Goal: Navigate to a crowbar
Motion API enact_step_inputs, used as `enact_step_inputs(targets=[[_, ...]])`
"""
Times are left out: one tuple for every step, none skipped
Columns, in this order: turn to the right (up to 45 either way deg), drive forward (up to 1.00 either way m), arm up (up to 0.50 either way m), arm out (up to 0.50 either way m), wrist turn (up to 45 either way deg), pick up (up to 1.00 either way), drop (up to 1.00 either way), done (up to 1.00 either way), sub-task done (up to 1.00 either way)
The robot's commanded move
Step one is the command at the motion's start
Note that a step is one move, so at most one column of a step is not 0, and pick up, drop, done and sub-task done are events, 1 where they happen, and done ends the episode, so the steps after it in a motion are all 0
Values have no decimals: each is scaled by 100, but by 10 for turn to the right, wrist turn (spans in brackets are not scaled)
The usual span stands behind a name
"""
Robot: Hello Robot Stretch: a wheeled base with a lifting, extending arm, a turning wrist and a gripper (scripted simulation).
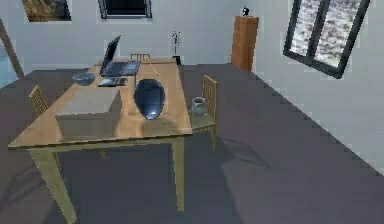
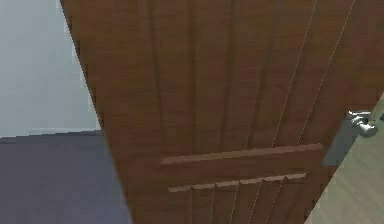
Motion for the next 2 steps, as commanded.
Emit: enact_step_inputs(targets=[[0, 35, 0, 0, 0, 0, 0, 0, 0], [-210, 0, 0, 0, 0, 0, 0, 0, 0]])
